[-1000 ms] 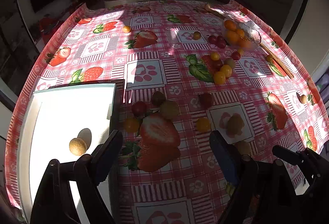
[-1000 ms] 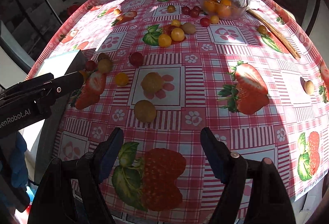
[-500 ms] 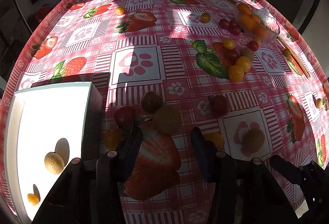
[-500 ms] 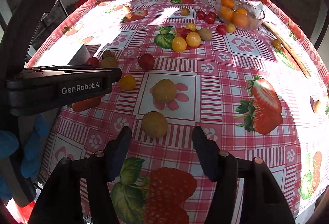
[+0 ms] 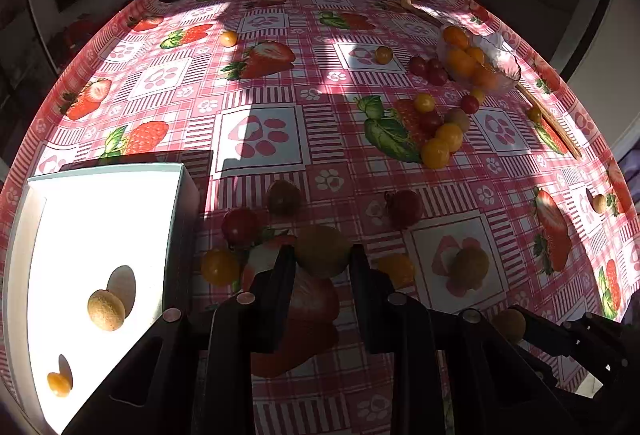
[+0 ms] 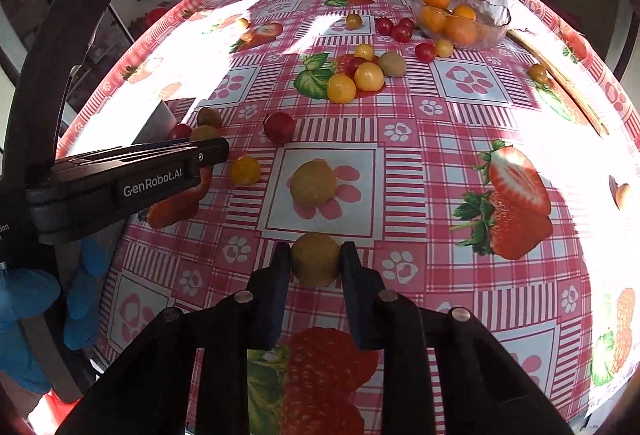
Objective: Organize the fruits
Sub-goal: 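Grasp another yellow-brown fruit from the tablecloth with both tools, then carry the held fruit with both tools over the white tray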
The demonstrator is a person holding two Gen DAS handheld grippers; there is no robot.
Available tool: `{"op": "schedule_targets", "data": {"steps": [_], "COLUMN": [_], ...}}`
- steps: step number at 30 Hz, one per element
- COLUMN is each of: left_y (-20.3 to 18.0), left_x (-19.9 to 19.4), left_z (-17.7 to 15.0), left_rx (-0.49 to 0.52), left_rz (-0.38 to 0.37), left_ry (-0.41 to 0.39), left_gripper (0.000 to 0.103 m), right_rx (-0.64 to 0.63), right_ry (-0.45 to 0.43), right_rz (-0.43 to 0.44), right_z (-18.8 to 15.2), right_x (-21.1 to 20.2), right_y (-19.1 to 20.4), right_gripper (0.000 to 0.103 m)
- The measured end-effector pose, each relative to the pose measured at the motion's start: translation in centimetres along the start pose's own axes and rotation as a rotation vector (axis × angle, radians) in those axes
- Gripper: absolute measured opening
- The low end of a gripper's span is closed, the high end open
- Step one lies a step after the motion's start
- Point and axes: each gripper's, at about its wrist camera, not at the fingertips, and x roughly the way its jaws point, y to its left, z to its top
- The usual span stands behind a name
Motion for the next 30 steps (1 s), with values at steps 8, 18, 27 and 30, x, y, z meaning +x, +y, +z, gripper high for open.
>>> {"op": "schedule_targets", "data": {"steps": [8, 18, 27, 30], "left_y": [0.9, 3.7, 7.8, 9.4], "left_x": [-4.2, -7.7, -9.4, -9.9], "left_z": [-1.6, -4.7, -7.7, -8.5], "left_rx": [-0.033, -0.073, -0.122, -0.149], "left_rz": [-0.044, -0.026, 0.019, 0.033], "left_ry": [-0.056, -0.094, -0.104, -0.111], "left_gripper": [0.029, 0.029, 0.029, 0.029], "right_rx": [0.022, -0.003, -0.059, -0.089], "right_ry": [0.005, 0.001, 0.005, 0.01], "right_rz": [0.034, 0.043, 0.07, 0.078], "right_z": [-0.4, -0.5, 0.1, 0.2], "right_x": [-1.4, -2.7, -3.2, -3.1], "right_y": [-0.1, 1.6, 5.2, 6.9], "right_gripper": [0.028, 0.028, 0.028, 0.028]}}
